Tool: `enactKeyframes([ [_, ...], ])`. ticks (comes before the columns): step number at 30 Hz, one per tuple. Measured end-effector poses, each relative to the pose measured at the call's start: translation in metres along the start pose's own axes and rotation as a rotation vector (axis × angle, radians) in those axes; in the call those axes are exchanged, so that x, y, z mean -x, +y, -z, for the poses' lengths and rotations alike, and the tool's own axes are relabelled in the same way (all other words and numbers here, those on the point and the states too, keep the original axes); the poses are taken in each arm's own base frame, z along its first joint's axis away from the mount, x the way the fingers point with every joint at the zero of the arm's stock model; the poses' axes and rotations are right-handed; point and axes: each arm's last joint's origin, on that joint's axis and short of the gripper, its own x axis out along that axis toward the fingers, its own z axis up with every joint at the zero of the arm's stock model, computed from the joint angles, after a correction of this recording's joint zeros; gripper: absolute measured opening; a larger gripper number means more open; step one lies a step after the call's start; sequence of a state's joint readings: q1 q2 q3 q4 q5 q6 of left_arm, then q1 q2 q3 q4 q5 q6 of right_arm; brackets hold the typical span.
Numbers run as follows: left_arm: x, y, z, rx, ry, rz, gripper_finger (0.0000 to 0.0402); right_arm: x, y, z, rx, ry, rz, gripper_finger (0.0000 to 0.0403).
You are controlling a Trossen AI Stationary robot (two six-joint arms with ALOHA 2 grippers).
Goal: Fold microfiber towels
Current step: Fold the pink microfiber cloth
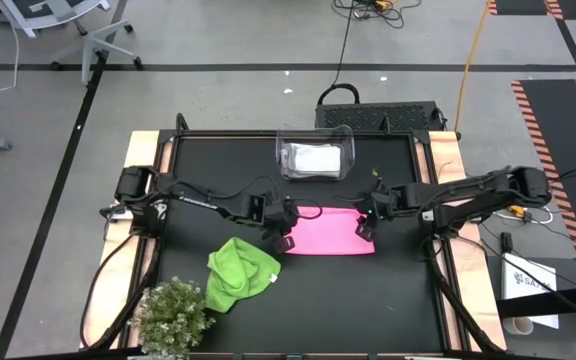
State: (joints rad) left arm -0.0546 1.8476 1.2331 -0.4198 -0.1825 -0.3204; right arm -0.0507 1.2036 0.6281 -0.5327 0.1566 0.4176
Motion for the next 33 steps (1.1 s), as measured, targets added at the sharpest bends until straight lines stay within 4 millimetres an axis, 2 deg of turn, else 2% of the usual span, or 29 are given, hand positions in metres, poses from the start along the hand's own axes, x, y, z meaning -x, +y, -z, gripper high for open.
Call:
enactKeyframes([
  [5,-0.004,0.0,0.003,-0.003,0.022,-0.006,0.0114,-0.011,-0.005,0.0,-0.02,0.063,0.035,0.0224],
  [9,-0.008,0.0,0.005,-0.002,0.037,-0.011,0.0115,-0.019,-0.009,0.001,-0.065,0.141,-0.003,0.0236],
  [21,-0.007,0.0,0.003,0.0,0.026,-0.007,0.0116,-0.038,-0.026,0.003,-0.137,0.234,-0.059,0.0235],
  [27,-0.014,-0.001,0.006,-0.039,0.034,-0.009,0.0116,-0.038,-0.027,0.004,-0.15,0.246,-0.058,0.0195],
  [33,-0.038,-0.003,0.022,-0.095,0.112,0.058,0.0115,-0.039,-0.028,0.004,-0.149,0.249,-0.047,0.0135],
])
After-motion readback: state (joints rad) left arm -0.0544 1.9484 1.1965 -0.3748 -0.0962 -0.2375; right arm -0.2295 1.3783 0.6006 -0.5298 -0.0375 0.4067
